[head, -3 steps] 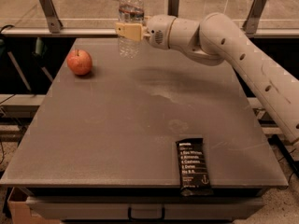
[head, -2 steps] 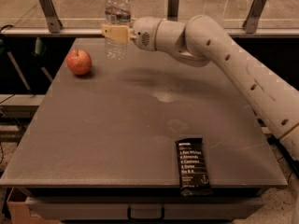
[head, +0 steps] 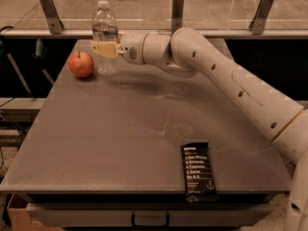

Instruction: Move water bottle near apple

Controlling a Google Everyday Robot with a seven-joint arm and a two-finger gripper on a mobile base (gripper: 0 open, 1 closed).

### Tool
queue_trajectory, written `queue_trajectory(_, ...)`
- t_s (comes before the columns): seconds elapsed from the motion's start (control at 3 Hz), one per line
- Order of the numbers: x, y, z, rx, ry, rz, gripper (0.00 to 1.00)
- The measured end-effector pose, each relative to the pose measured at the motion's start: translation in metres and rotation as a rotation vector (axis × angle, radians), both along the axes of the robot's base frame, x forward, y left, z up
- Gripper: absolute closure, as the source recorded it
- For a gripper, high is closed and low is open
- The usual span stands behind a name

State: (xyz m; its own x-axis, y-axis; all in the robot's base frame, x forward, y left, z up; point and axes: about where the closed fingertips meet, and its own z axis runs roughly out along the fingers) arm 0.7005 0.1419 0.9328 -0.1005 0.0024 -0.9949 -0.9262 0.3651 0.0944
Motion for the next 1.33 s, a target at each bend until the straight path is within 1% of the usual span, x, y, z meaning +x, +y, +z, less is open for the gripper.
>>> queue_trajectory(0.33,0.001,0.007,-0.016,-0.013,0.001,-0.006,1.00)
queue_trajectory(0.67,0.002,0.006,-0.026,-0.017,0.002,-0.007,0.85)
queue_trajectory(1.33,0.003,0.004,-0.036,-0.014,0.006,-0.008,0.37)
